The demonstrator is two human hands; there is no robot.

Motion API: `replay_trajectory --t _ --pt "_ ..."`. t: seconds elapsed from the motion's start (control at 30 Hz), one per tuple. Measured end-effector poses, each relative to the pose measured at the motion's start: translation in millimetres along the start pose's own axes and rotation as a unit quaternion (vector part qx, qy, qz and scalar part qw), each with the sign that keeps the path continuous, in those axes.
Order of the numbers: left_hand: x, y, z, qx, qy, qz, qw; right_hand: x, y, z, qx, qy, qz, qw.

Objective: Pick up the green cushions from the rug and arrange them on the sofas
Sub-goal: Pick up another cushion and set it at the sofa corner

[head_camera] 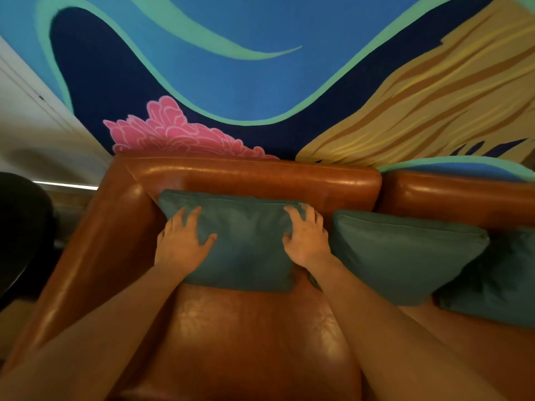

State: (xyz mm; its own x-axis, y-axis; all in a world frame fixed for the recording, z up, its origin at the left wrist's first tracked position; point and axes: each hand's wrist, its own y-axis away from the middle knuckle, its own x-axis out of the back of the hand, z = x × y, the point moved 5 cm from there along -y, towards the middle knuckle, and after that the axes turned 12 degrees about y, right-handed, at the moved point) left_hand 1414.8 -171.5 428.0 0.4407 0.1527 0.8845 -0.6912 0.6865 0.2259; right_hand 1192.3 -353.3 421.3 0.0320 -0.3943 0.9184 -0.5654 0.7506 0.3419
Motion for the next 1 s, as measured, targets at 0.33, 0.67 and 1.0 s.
replay_trajectory --t 0.33,0.67,1.0 --pt "3.4 116.7 22.7 0.068 0.030 0.055 0.996 23.3 65.0 11.8 0.094 0.004 -0.001 0.996" --pt "-15.8 298.4 24.9 0.190 0.074 0.110 0.973 9.4 164.4 10.9 0.217 0.053 -0.042 0.974" --pt "-29.7 458.3 -65.2 0.317 0.097 0.107 0.938 -51.4 264.6 -52.9 0.297 0.087 -0.105 0.945"
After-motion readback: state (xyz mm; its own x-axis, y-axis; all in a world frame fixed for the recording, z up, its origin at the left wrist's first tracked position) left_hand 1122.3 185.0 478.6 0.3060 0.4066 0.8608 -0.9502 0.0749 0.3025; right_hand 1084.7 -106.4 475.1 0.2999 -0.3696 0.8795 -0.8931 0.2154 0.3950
